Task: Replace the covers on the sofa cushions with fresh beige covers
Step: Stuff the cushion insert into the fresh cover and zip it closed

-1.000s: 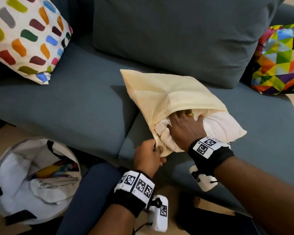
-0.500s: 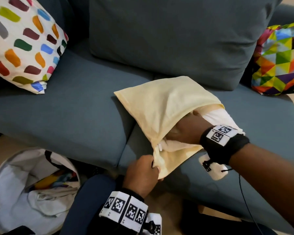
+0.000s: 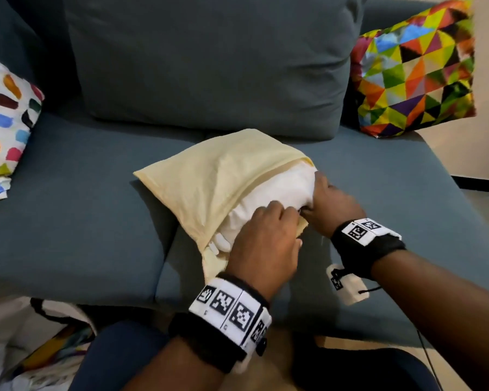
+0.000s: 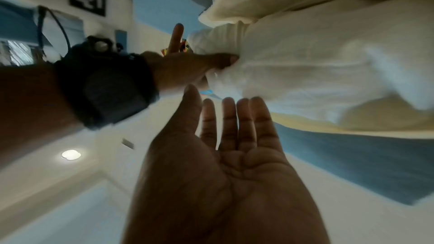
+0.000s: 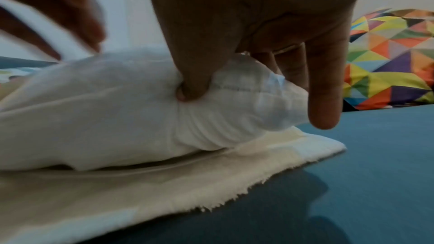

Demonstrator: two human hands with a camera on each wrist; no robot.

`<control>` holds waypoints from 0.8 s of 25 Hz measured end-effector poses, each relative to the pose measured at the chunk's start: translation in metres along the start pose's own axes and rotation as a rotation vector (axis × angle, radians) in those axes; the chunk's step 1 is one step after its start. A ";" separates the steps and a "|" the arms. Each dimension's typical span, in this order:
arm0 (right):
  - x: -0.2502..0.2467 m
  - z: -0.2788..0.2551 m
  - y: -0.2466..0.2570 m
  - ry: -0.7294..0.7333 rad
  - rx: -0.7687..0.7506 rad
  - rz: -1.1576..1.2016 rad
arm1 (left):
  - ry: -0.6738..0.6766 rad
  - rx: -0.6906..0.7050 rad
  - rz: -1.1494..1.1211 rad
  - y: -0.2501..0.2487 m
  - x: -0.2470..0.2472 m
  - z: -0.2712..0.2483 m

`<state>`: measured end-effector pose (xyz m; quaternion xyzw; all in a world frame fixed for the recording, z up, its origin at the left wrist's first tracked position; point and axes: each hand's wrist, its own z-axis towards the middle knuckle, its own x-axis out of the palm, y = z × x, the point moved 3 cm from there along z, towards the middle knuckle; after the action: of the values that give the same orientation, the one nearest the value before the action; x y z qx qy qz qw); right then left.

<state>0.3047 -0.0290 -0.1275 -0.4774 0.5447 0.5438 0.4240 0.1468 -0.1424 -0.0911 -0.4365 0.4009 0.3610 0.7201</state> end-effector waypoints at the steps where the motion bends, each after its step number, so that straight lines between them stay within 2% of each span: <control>1: -0.002 -0.003 0.004 -0.064 -0.051 0.012 | 0.003 0.074 0.104 -0.003 0.004 0.018; 3: -0.011 -0.005 0.010 -0.120 -0.130 0.113 | -0.012 0.162 0.283 0.005 0.009 0.049; 5: -0.021 -0.002 0.003 -0.152 -0.153 0.269 | 0.032 0.162 0.369 0.023 0.012 0.068; 6: -0.027 -0.002 -0.004 -0.212 -0.144 0.315 | 0.056 0.158 0.397 0.031 0.011 0.074; 8: -0.038 -0.011 -0.019 -0.482 -0.175 0.343 | 0.067 0.164 0.404 0.043 0.001 0.081; 9: -0.039 -0.018 -0.024 -0.616 -0.245 0.341 | 0.057 0.164 0.382 0.047 -0.006 0.084; 10: -0.035 -0.024 -0.024 -0.682 -0.339 0.317 | 0.038 0.152 0.363 0.050 -0.013 0.084; 11: -0.029 -0.028 -0.021 -0.684 -0.424 0.271 | 0.023 0.131 0.354 0.052 -0.019 0.083; 13: -0.017 -0.027 -0.012 -0.640 -0.497 0.106 | 0.017 0.114 0.345 0.056 -0.021 0.079; 17: -0.030 -0.032 0.013 -0.791 -0.621 -0.087 | -0.002 0.059 0.313 0.061 -0.016 0.074; 18: -0.028 -0.033 0.019 -0.752 -0.673 -0.084 | -0.019 0.041 0.310 0.064 -0.018 0.076; 19: -0.018 -0.027 0.023 -0.619 -0.719 -0.093 | -0.032 0.028 0.321 0.066 -0.019 0.078; 20: -0.005 -0.018 0.027 -0.389 -0.724 -0.109 | -0.041 0.031 0.336 0.067 -0.020 0.080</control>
<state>0.2805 -0.0479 -0.1165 -0.5120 0.2018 0.7571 0.3521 0.1014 -0.0486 -0.0726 -0.3447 0.4588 0.4792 0.6641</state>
